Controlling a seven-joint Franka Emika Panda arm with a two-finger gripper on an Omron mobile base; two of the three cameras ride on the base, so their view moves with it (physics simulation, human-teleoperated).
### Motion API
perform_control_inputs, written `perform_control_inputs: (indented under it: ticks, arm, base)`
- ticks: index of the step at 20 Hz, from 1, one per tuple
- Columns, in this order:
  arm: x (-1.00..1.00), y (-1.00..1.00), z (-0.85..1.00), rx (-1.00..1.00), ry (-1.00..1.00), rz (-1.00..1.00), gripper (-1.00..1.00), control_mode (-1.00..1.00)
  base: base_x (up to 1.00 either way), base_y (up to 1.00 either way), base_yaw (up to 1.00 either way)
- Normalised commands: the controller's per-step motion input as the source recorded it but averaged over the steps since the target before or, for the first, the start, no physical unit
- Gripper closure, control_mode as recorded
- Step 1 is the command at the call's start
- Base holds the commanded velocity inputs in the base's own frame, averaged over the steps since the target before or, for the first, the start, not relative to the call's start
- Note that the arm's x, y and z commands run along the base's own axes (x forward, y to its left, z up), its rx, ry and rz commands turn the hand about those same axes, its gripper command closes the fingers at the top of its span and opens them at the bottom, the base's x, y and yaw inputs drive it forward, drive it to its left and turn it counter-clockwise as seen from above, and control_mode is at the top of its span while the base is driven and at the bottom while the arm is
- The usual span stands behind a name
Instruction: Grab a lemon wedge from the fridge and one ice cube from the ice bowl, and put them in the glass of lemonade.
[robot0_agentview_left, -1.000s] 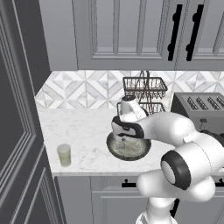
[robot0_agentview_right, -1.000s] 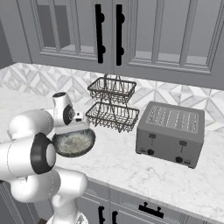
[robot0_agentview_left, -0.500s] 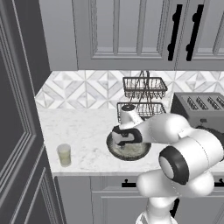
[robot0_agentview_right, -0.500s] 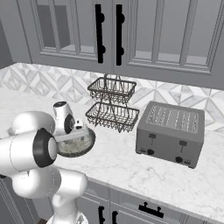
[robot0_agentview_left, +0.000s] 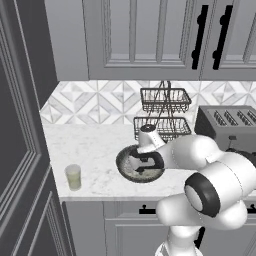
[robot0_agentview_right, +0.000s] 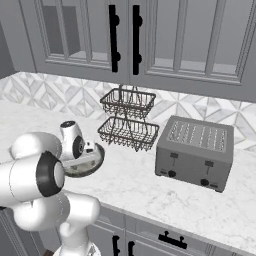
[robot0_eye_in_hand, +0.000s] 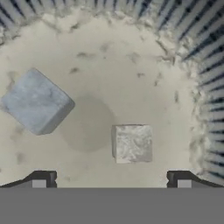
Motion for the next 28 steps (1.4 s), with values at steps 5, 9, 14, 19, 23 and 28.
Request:
perform_control_inputs:
  ticks: [5,9,14,19,23,28]
  arm:
    - [-0.1,0.0,0.0,0.0,0.0,0.01,-1.0,-1.0]
    - [0.02,0.04,0.0,0.0,0.0,0.0,-1.0,-1.0]
    - [0.23,0.0,0.02,0.0,0.03,0.0,-1.0,-1.0]
    - [0.27,0.0,0.06,-0.01,0.08,0.0,-1.0,-1.0]
    - [0.09,0.01,0.01,-0.01,0.05,0.0,-1.0,-1.0]
    - [0.0,0.07,0.0,0.0,0.03,0.0,-1.0,-1.0]
  base:
    - [0.0,0.0,0.0]
    - [0.0,0.0,0.0]
    - [0.0,0.0,0.0]
    - [0.0,0.0,0.0]
    - [0.0,0.0,0.0]
    - [0.0,0.0,0.0]
